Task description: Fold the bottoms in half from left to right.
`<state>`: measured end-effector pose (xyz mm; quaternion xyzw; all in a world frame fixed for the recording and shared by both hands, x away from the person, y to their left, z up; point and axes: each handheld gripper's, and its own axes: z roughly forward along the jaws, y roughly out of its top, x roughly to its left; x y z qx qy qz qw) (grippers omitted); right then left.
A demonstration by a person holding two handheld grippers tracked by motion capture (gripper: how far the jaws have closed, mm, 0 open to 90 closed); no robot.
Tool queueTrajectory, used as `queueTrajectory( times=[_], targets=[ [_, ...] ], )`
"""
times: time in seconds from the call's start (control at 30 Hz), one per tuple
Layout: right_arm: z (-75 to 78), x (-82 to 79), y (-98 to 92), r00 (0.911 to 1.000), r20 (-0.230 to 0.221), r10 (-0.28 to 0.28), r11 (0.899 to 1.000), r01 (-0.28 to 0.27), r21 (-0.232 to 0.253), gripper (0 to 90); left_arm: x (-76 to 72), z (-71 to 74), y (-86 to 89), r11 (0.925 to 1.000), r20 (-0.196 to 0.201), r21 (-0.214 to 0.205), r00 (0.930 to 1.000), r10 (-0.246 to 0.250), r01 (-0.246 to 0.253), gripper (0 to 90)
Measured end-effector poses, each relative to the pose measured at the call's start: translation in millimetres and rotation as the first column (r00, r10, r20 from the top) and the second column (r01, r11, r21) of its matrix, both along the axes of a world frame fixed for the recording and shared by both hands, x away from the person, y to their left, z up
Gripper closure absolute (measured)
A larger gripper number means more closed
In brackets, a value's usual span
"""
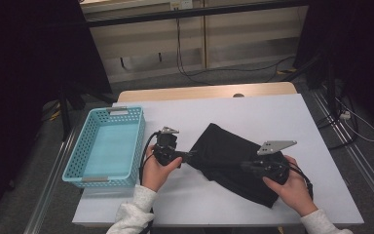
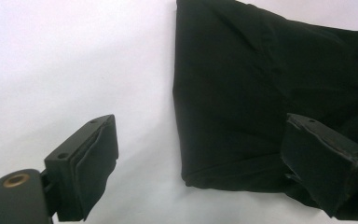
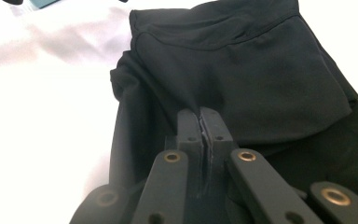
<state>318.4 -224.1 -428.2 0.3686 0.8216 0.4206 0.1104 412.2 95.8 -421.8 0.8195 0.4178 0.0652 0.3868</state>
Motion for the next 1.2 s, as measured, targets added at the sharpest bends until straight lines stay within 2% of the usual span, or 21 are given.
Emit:
queueTrajectory(
  times=[0.57,0.7,0.77,0.9,0.93,1.0,1.03,1.1,1.2],
  targets=[
    [1.5,-10.3,-11.5,0.9999,-0.016,0.004,1.000,-0.004,-0.016,87.0,-1.3,0.4,-3.5,0.9999,0.004,-0.001,0.9999,-0.011,0.011,12.8],
    [-1.0,-12.4,-11.3,0.9994,-0.029,0.019,1.000,-0.020,-0.014,78.6,-1.7,0.6,-4.2,0.9999,0.006,0.001,0.9999,-0.013,0.013,12.8],
    [-1.1,-12.2,-10.4,0.9997,-0.019,0.018,1.000,-0.018,-0.021,65.8,-1.8,0.4,-4.6,1.0000,0.004,0.002,0.9999,-0.009,0.009,12.8],
    [3.0,-5.2,-14.1,0.9999,0.012,-0.013,1.000,0.013,-0.020,58.9,-2.9,0.7,-3.8,0.9999,0.007,0.004,0.9999,-0.011,0.011,12.8],
    [3.8,2.7,-18.3,0.9981,0.025,-0.056,0.998,0.057,-0.028,57.9,-3.2,0.6,-2.7,0.9999,0.003,0.007,0.9999,-0.013,0.013,12.7],
    [2.9,7.9,-20.8,0.9968,0.026,-0.075,0.997,0.076,-0.030,57.8,-3.7,-0.2,-2.3,0.9999,0.006,0.007,1.0000,-0.007,0.007,12.7],
    [-2.0,20.6,-26.2,0.9917,0.030,-0.125,0.991,0.126,-0.040,56.1,-4.0,-0.4,-1.3,0.9999,0.007,0.012,0.9999,-0.010,0.009,12.6],
    [-4.0,24.7,-27.8,0.9897,0.031,-0.140,0.988,0.141,-0.054,55.8,-4.7,-0.7,0.6,0.9998,0.003,0.019,0.9999,-0.012,0.012,12.4],
    [-12.1,40.0,-33.7,0.9806,0.008,-0.196,0.979,0.196,-0.056,54.5,-6.0,-1.6,3.0,0.9999,0.001,0.014,1.0000,-0.003,0.003,12.1]
  ],
)
